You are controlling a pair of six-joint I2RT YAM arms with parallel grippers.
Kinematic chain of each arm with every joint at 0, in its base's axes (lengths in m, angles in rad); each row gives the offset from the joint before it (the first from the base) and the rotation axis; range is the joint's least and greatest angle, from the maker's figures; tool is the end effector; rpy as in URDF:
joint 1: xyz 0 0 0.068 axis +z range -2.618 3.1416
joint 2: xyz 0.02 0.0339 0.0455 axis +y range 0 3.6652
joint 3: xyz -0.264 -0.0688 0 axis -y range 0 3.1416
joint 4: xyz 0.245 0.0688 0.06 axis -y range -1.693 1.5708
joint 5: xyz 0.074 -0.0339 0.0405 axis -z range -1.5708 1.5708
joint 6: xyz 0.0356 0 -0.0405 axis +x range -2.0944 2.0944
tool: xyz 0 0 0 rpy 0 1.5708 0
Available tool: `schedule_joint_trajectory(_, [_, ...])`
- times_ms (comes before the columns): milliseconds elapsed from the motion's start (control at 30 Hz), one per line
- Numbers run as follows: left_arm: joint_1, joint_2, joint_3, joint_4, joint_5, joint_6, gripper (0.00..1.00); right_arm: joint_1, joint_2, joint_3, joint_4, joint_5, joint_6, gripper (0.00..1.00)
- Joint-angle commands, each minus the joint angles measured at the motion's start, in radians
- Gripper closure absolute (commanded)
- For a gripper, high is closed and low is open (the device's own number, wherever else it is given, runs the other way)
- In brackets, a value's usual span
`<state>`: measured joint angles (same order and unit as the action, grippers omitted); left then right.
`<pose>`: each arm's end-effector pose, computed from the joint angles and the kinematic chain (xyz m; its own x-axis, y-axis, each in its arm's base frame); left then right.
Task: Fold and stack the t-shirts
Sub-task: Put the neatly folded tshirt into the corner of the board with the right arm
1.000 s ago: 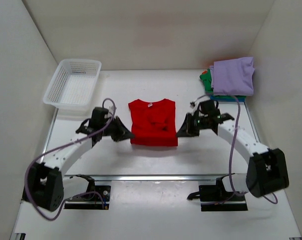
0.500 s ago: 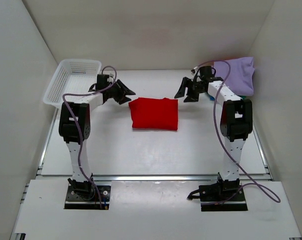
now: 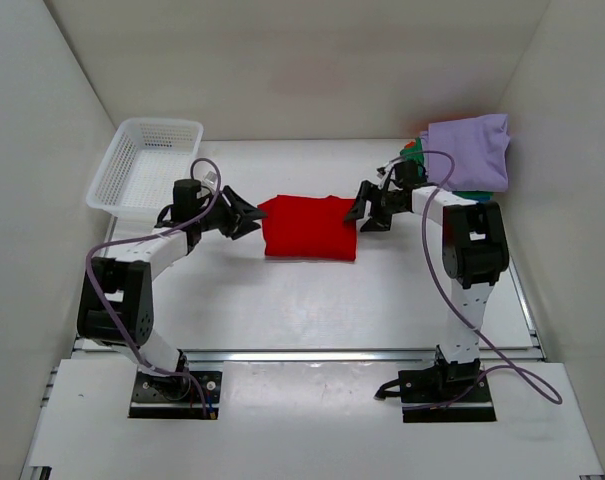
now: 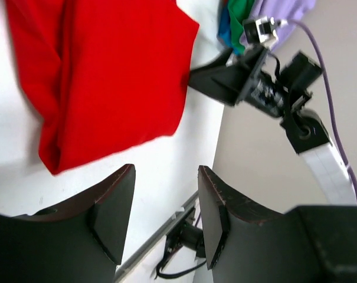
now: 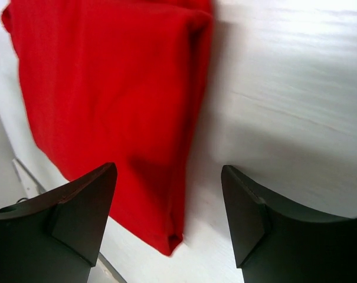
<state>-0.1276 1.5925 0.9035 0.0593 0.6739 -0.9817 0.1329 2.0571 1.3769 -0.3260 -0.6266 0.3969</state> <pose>0.3297 -0.0647 0.2080 -0.8231 -0.5494 -0.1435 -0.1525 0.4573 -0.8762 0.4201 0.0772 0.1526 -0.9340 0.1910 -0.3020 -0.0621 0.7454 0.6637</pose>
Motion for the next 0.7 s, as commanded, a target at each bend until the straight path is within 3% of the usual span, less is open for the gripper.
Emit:
schedule_joint_trajectory(0, [0.006, -0.054, -0.054, 0.022, 0.047, 0.001, 0.43, 0.03, 0.067, 0.045, 0.079, -0.033, 0.026, 0.3])
schedule_joint_trajectory(200, [0.028, -0.081, -0.069, 0.013, 0.049, 0.008, 0.44, 0.091, 0.169, 0.165, -0.022, -0.045, 0.007, 0.32])
schedule_joint_trajectory(300, [0.032, -0.088, -0.087, 0.025, 0.068, 0.005, 0.44, 0.111, 0.256, 0.284, -0.145, -0.055, -0.041, 0.44])
schedule_joint_trajectory(333, [0.031, -0.091, -0.104, 0.03, 0.061, 0.0, 0.44, 0.111, 0.271, 0.306, -0.2, -0.062, -0.071, 0.57])
schedule_joint_trajectory(367, [0.031, -0.098, -0.101, 0.03, 0.061, 0.003, 0.44, 0.117, 0.294, 0.348, -0.252, -0.077, -0.101, 0.82])
schedule_joint_trajectory(433, [0.039, -0.109, -0.115, 0.027, 0.061, -0.003, 0.45, 0.116, 0.311, 0.404, -0.318, -0.085, -0.15, 1.0])
schedule_joint_trajectory(500, [0.046, -0.118, -0.118, 0.019, 0.069, 0.0, 0.44, 0.111, 0.305, 0.462, -0.393, -0.036, -0.208, 1.0])
schedule_joint_trajectory(667, [0.049, -0.149, -0.13, 0.008, 0.067, 0.012, 0.45, 0.074, 0.215, 0.562, -0.508, 0.273, -0.427, 1.0])
